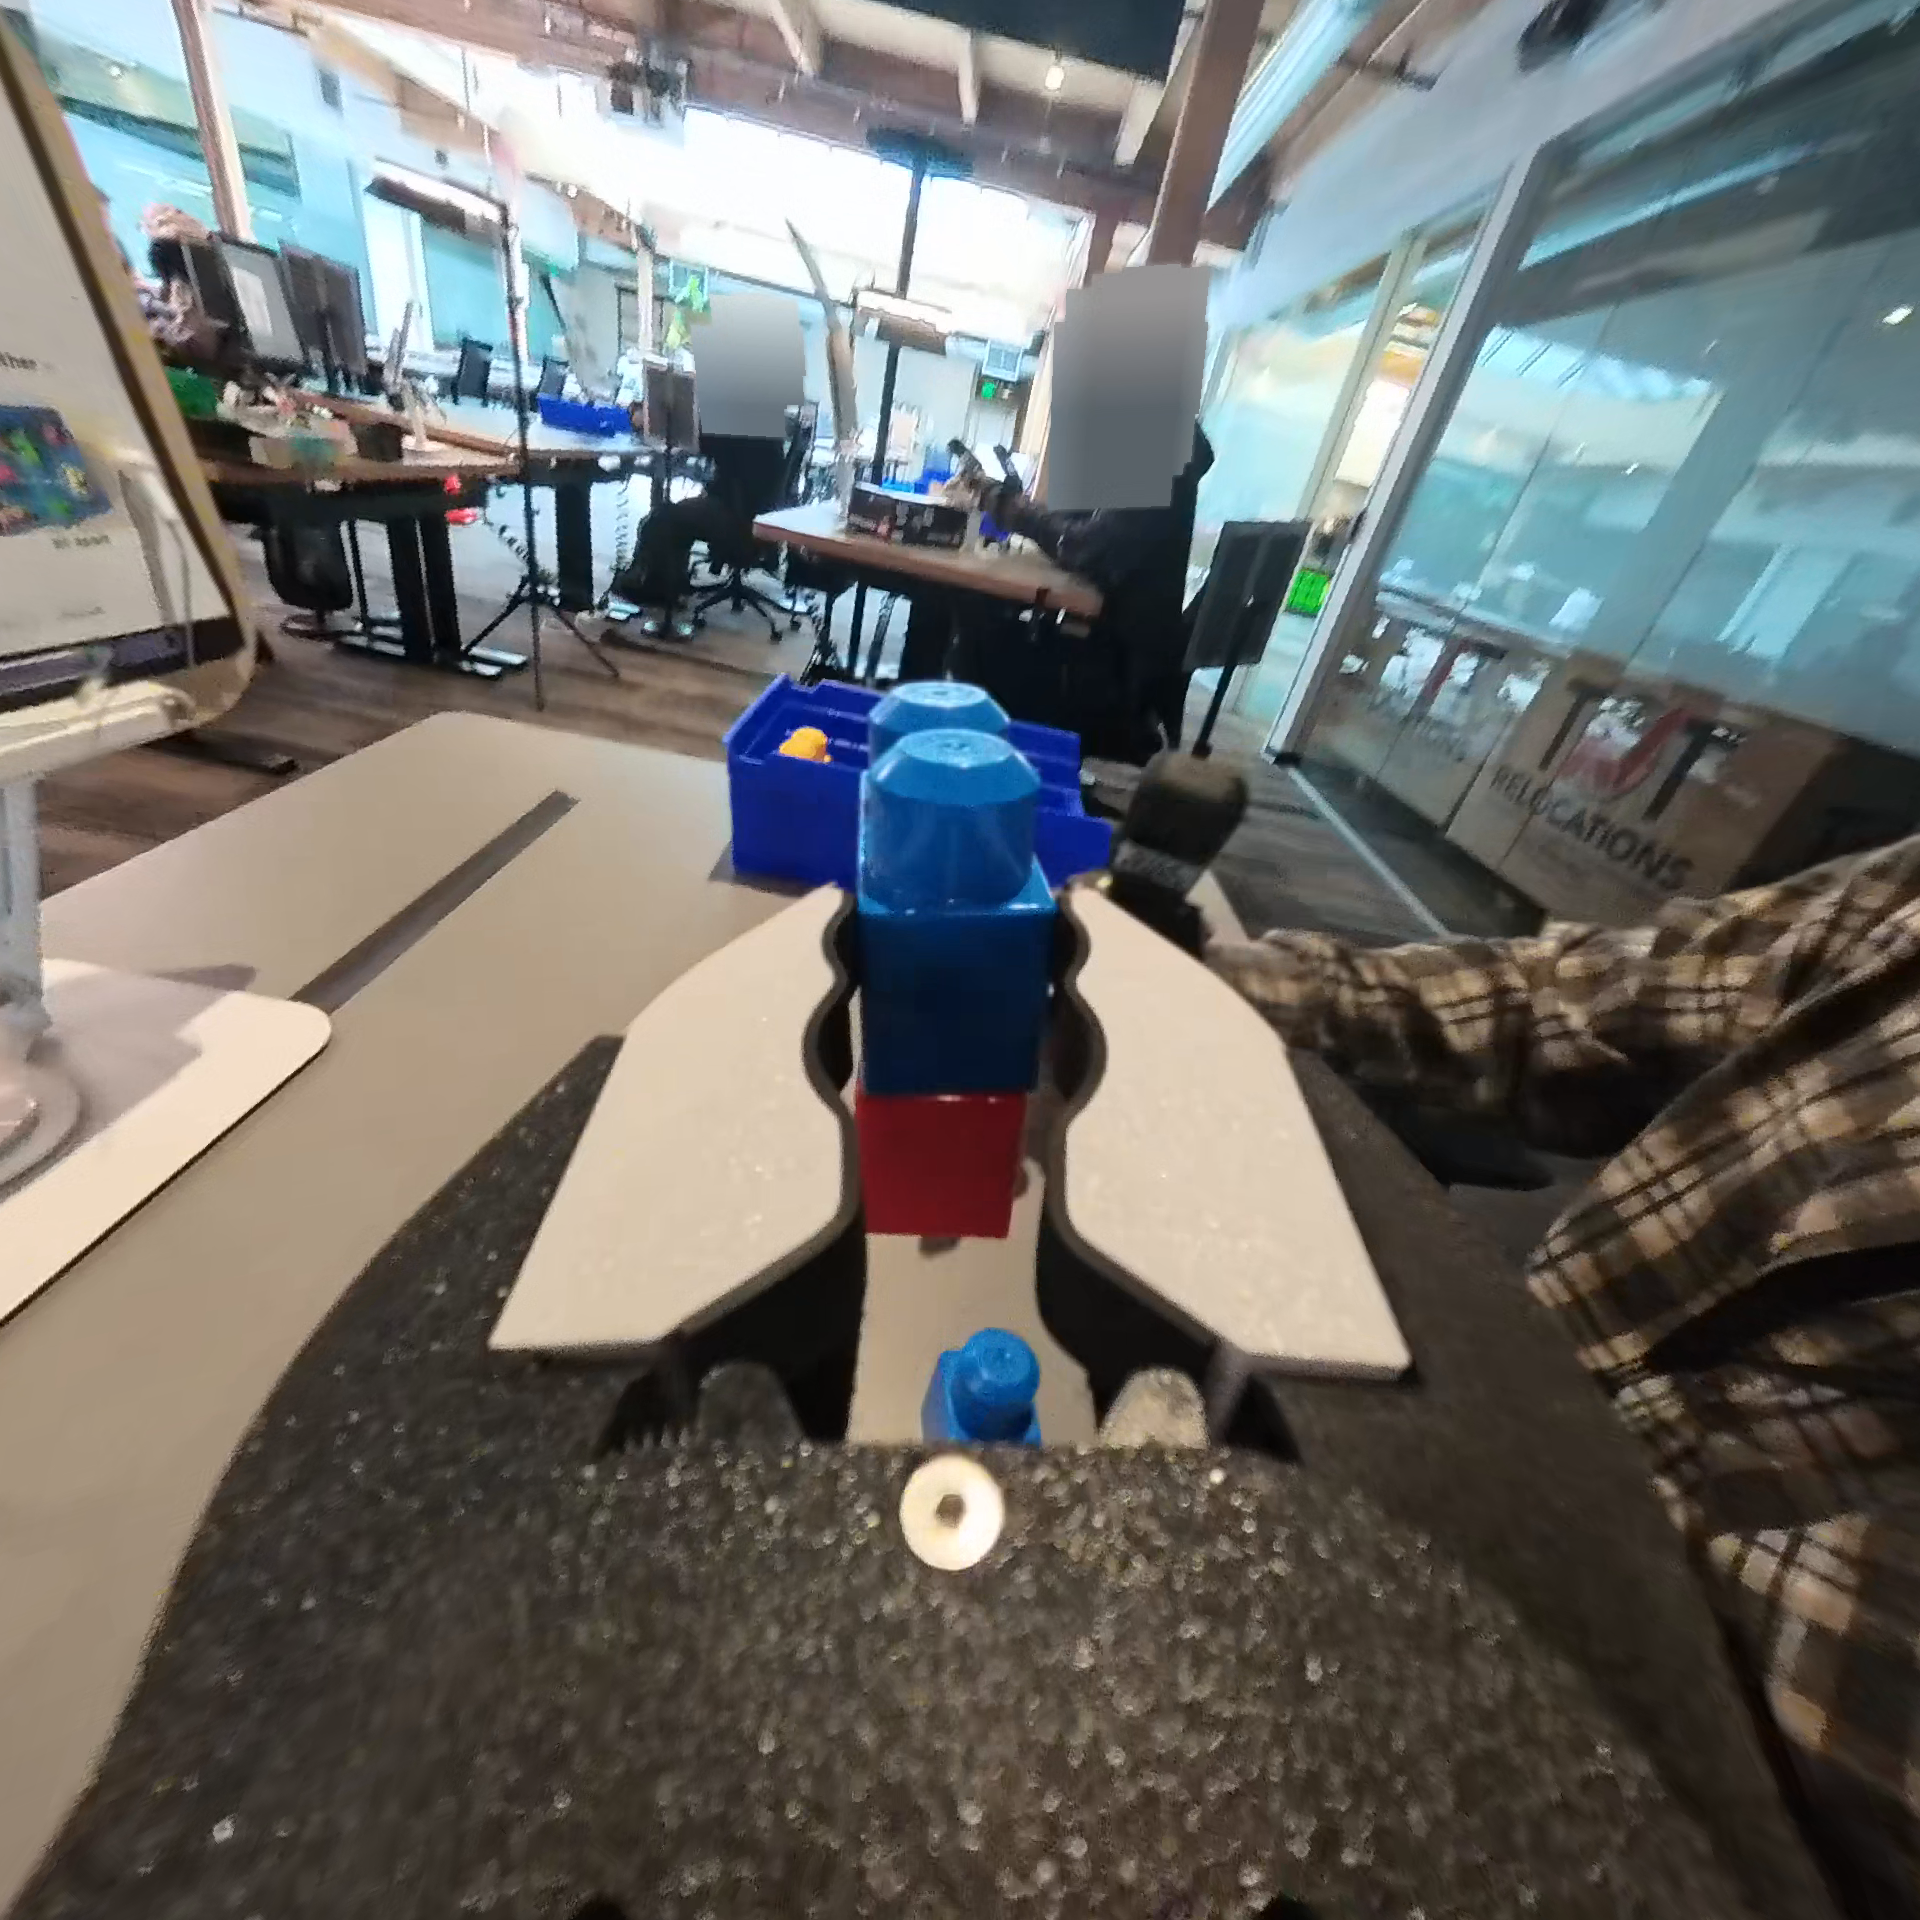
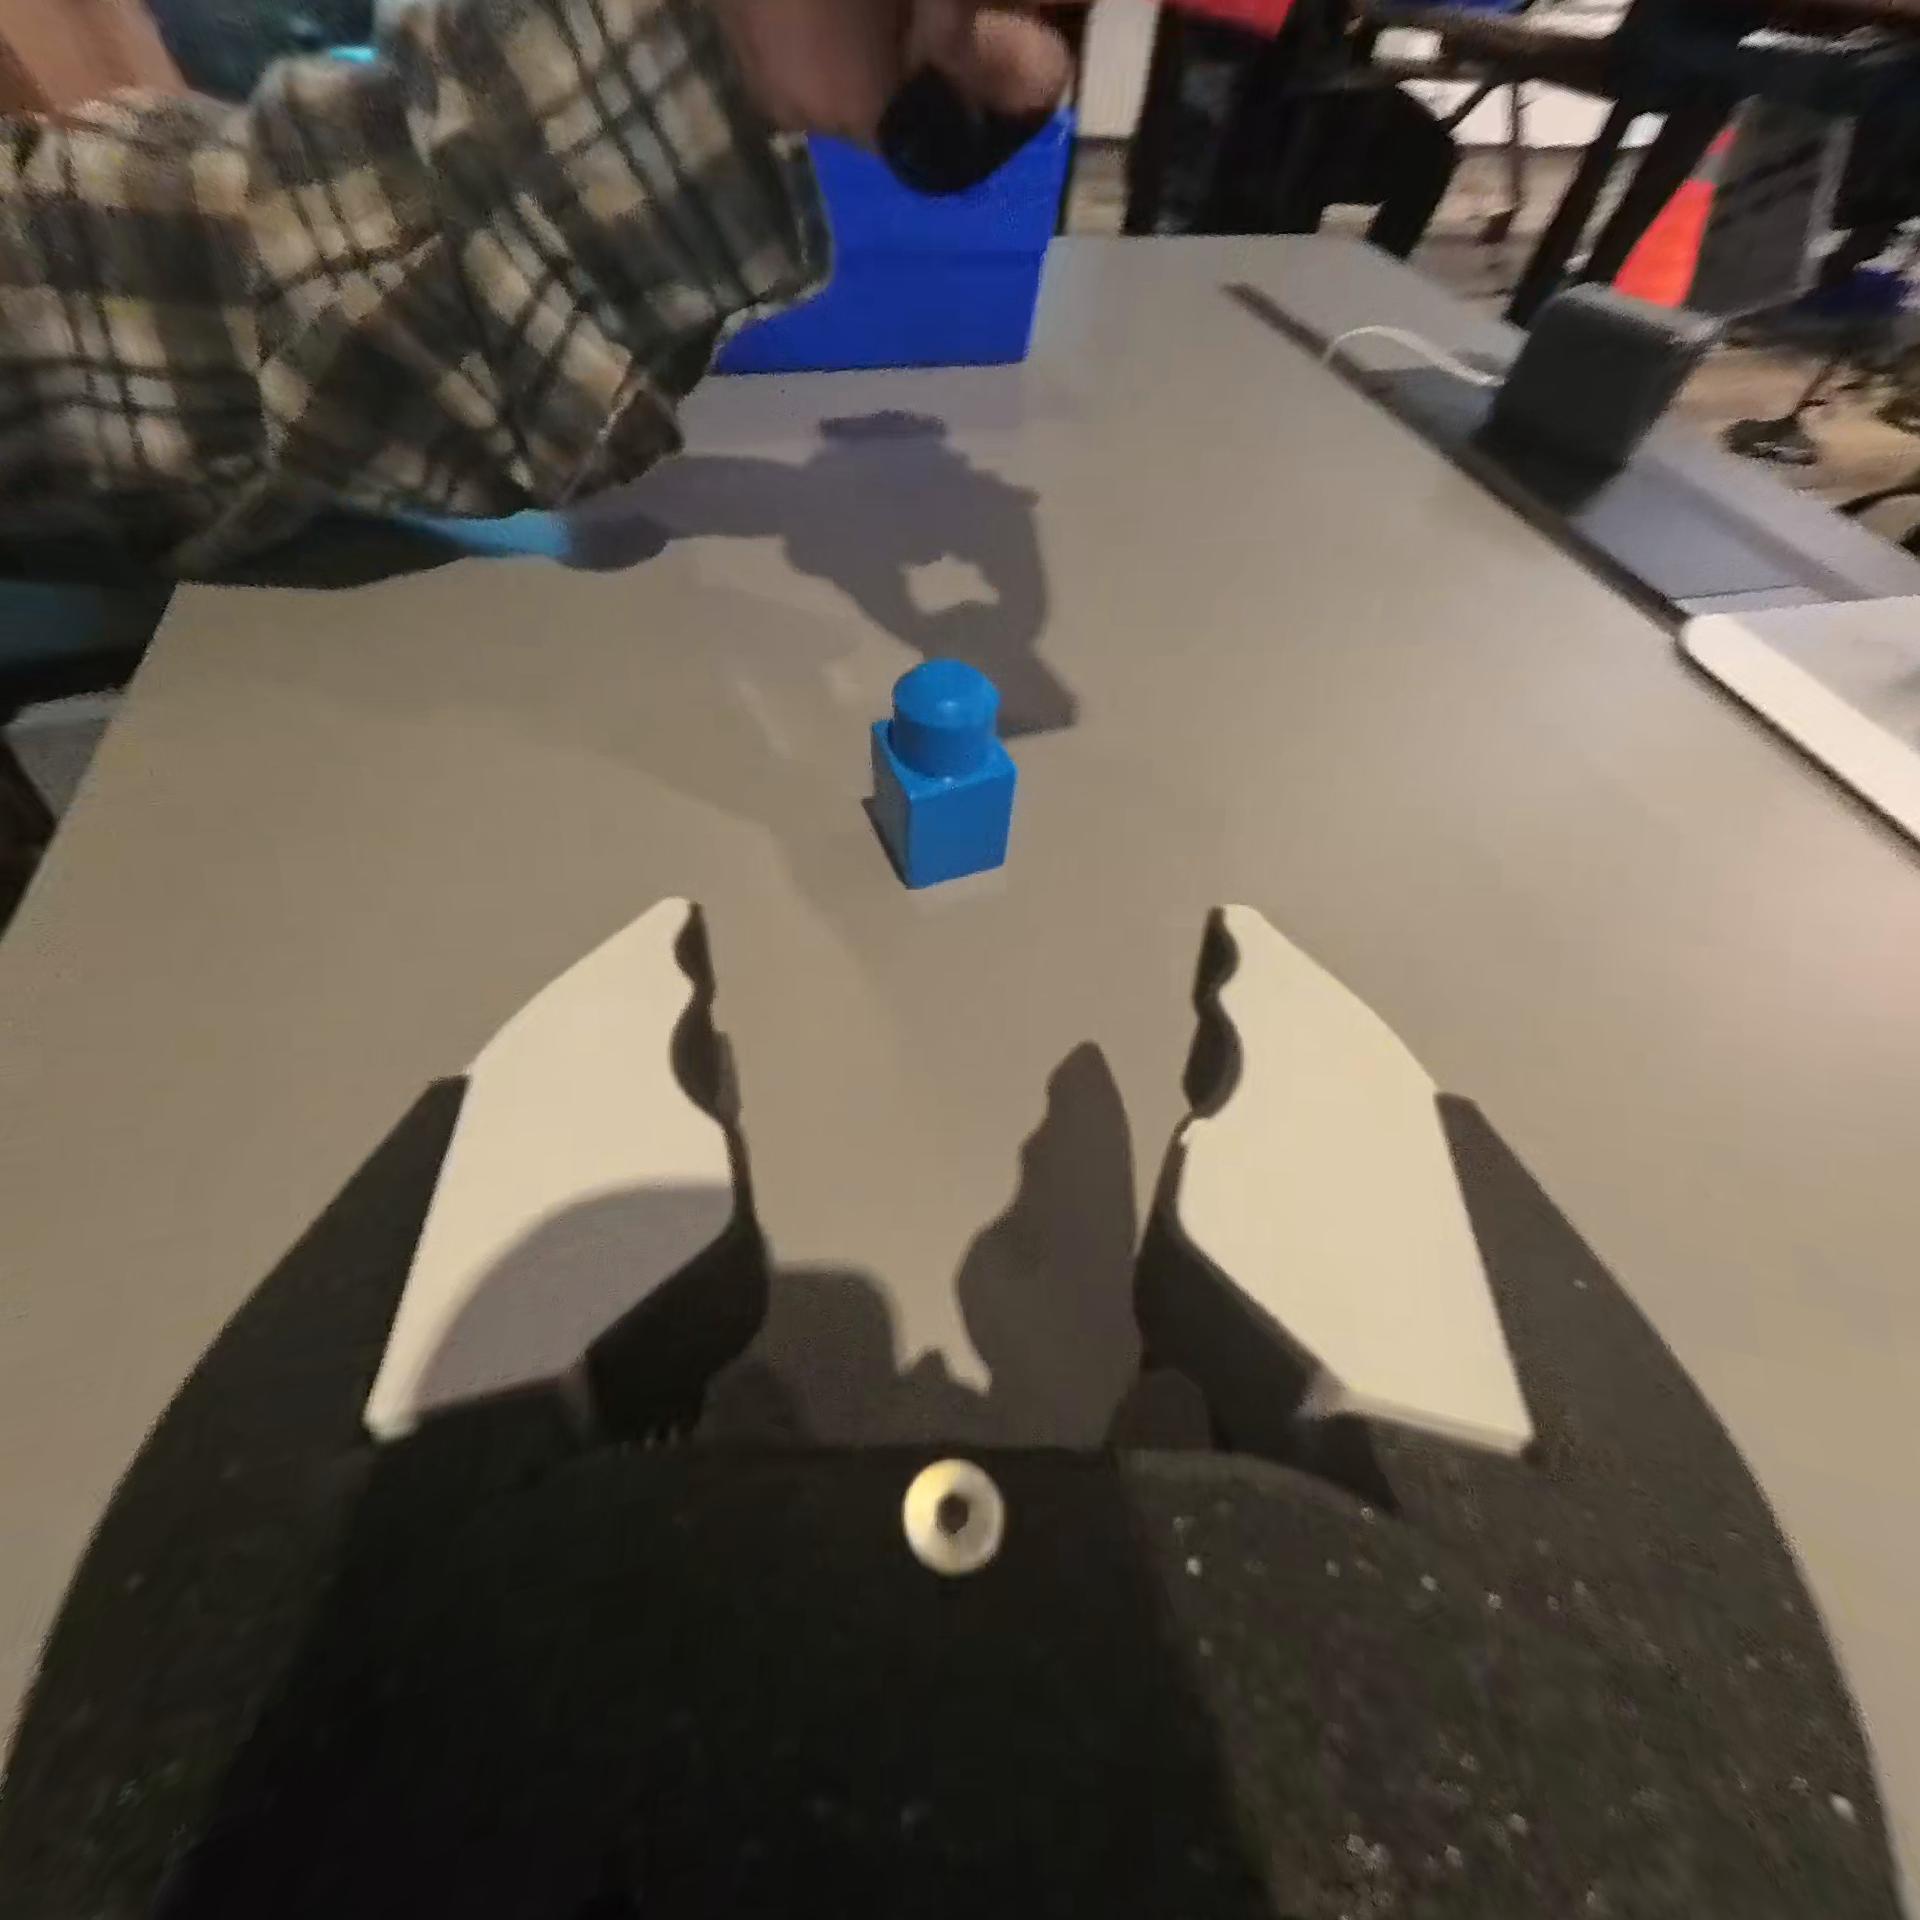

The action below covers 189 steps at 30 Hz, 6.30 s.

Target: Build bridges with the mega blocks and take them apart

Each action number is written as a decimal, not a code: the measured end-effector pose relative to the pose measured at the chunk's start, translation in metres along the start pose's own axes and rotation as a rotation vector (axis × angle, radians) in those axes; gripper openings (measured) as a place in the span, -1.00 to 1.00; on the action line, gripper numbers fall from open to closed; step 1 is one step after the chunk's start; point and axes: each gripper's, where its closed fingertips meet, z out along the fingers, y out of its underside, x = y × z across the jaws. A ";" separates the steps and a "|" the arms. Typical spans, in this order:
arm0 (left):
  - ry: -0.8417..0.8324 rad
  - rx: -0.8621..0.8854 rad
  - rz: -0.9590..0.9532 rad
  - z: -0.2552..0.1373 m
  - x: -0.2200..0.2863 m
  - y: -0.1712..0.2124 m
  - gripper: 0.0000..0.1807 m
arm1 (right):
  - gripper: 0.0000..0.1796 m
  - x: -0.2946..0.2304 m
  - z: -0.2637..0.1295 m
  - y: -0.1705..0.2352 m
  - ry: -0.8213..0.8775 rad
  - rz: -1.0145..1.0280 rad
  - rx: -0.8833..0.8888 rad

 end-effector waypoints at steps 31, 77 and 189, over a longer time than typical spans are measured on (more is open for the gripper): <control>0.022 0.158 0.057 -0.024 0.010 -0.030 -0.61 | -0.48 -0.007 0.096 0.023 -0.315 -0.003 -0.339; 0.031 0.103 -0.091 0.002 0.001 -0.005 -0.61 | -0.59 0.026 0.024 -0.094 -0.317 0.249 -0.207; -0.094 -0.436 0.050 0.052 -0.005 0.164 -0.59 | -0.60 0.040 0.025 -0.064 -0.295 0.097 0.224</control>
